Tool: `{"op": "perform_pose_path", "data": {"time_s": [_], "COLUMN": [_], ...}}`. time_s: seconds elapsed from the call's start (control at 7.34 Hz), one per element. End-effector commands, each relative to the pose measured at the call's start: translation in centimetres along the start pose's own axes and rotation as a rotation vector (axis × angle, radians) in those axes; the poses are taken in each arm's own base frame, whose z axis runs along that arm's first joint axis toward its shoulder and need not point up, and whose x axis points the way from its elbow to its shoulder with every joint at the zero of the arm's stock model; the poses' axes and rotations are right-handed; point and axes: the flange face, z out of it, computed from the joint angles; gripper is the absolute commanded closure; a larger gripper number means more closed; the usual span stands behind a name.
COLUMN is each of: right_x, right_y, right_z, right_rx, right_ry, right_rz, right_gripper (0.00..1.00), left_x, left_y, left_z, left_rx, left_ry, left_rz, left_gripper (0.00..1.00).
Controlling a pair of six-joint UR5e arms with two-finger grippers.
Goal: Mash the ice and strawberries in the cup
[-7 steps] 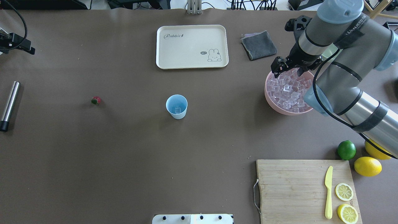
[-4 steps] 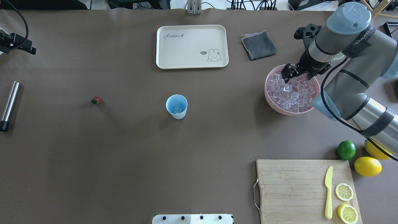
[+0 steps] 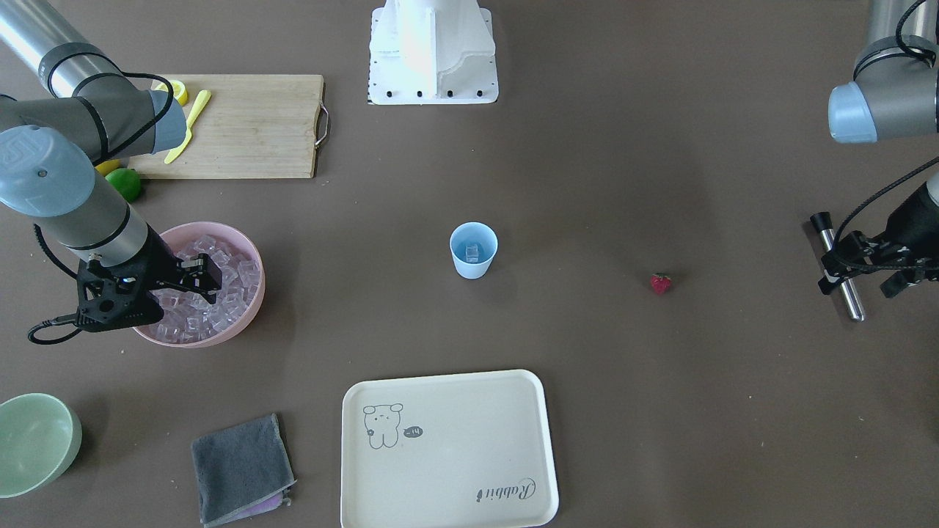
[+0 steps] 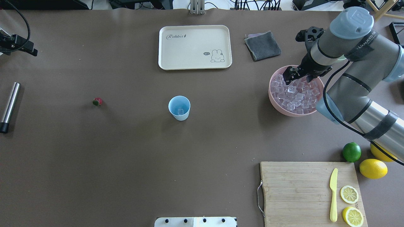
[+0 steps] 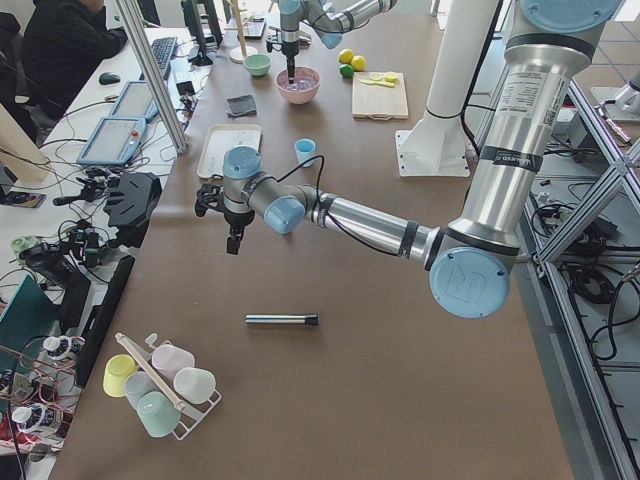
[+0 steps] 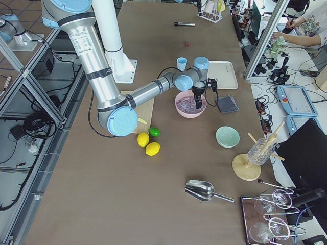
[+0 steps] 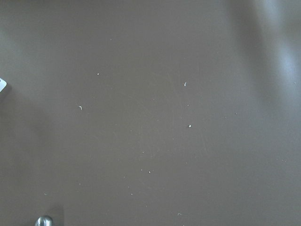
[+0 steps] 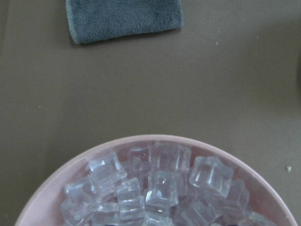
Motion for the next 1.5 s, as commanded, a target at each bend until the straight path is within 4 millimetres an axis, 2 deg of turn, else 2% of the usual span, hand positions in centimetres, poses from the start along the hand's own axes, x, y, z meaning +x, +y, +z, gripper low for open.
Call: {"op": "perform_pose_path", "data": {"time_s": [0.0,0.14,0.54,1.36], "right_x": [-1.4,-1.1,-0.5,-1.2], "right_y": [0.8,1.0,1.3,1.9], "right_z": [0.6,0.8,1.2,2.1], "right_rx": [-0.006,-0.010,-0.017,-0.032], "right_ry": [-0.008,-0.004,0.003,0.004], "right_rz": [0.012,0.015,0.020,0.007], "right_gripper": [0.16,0.16,0.32,0.33], "left_x": [-0.2,-0.1,-0.1,0.1], "left_y": [0.3,0.2,0.3,0.5], "left_z": [0.2,0.1,0.2,0.4], "left_rx": [-0.004,0.004,0.003,-0.001], "left_ry": [-0.002,0.004,0.004,0.006], "left_rz": [-0.001,0.006,0.007,0.011], "left_gripper": [0.02,0.02,0.02,0.02]}}
